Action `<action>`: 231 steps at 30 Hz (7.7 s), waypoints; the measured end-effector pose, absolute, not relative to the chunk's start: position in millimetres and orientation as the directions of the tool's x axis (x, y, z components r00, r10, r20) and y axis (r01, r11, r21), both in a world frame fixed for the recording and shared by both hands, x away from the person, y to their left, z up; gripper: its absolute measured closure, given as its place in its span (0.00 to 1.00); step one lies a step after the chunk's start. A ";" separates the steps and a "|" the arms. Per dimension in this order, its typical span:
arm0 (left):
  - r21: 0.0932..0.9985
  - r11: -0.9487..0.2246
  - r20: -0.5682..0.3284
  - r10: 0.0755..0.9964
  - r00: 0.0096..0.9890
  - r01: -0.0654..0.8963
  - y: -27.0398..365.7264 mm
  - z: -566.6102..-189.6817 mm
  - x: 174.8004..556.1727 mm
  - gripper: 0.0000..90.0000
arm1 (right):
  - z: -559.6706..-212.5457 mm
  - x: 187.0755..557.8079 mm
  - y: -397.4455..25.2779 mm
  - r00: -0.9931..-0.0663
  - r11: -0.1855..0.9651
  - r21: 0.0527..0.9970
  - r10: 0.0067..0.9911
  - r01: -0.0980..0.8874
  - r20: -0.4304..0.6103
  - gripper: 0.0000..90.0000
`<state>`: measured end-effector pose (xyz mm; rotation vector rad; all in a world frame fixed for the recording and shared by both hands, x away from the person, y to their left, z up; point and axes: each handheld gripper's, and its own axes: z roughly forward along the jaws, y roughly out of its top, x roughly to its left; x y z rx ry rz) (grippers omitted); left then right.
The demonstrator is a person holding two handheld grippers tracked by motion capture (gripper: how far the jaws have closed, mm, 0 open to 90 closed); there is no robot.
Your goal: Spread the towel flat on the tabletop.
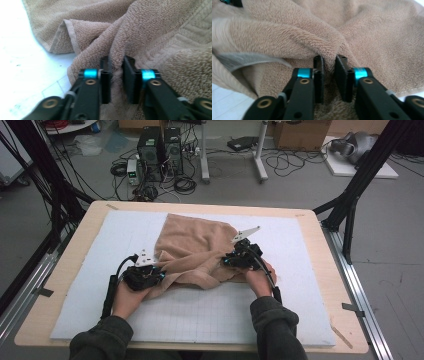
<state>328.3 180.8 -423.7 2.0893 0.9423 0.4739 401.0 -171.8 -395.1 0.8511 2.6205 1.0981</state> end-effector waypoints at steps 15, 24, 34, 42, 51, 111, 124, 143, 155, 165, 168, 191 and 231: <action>0.758 -0.480 0.030 0.703 0.711 0.443 177.4 -425.3 307.5 0.63 | -364.7 305.2 -187.5 -0.848 0.552 0.799 0.520 0.237 -0.108 0.70; 0.725 -0.520 0.033 0.680 0.732 0.451 172.4 -433.9 309.6 0.83 | -401.3 295.3 -196.8 -0.874 0.619 0.732 0.481 0.284 -0.067 0.64; 0.828 -0.382 -0.019 0.712 0.702 0.410 190.5 -404.6 297.7 0.90 | -398.8 316.9 -175.5 -0.909 0.689 0.671 0.413 0.275 -0.050 0.97; 0.863 -0.336 0.016 0.766 0.643 0.378 202.4 -382.6 307.7 0.90 | -354.3 339.7 -178.1 -0.862 0.640 0.721 0.492 0.266 -0.120 0.97; 0.734 -0.433 0.040 0.796 0.603 0.523 191.0 -432.7 346.8 0.89 | -397.4 395.0 -165.4 -0.814 0.604 0.677 0.580 0.421 -0.012 0.97; 0.857 -0.413 -0.016 0.577 0.816 0.309 202.6 -364.4 197.6 0.75 | -332.7 234.0 -221.1 -0.984 0.578 0.806 0.173 0.127 0.031 0.87; 0.804 -0.456 -0.019 0.623 0.782 0.382 196.3 -410.7 247.7 0.61 | -403.4 277.2 -212.9 -0.938 0.661 0.696 0.344 0.279 0.050 0.67; 0.783 -0.479 -0.031 0.608 0.794 0.397 208.0 -436.4 227.1 1.00 | -423.5 258.3 -197.4 -0.964 0.694 0.681 0.258 0.235 0.070 0.96; 0.797 -0.459 -0.050 0.597 0.801 0.392 212.9 -431.0 225.2 0.80 | -414.7 248.0 -202.8 -0.961 0.682 0.693 0.272 0.234 0.057 0.79; 0.761 -0.492 -0.074 0.582 0.810 0.423 196.1 -444.6 240.8 0.92 | -436.3 259.4 -193.1 -0.950 0.697 0.659 0.298 0.284 0.094 0.89; 0.764 -0.499 -0.048 0.590 0.806 0.410 195.9 -443.8 236.4 0.96 | -433.9 257.5 -188.9 -0.957 0.716 0.648 0.282 0.260 0.072 0.94; 0.797 -0.434 -0.086 0.606 0.791 0.420 213.9 -432.0 224.5 0.62 | -411.5 261.2 -201.2 -0.908 0.642 0.696 0.418 0.321 0.032 0.66; 0.784 -0.455 -0.049 0.634 0.771 0.424 217.5 -447.5 230.2 0.91 | -435.1 304.6 -197.8 -0.886 0.657 0.656 0.463 0.372 0.039 0.85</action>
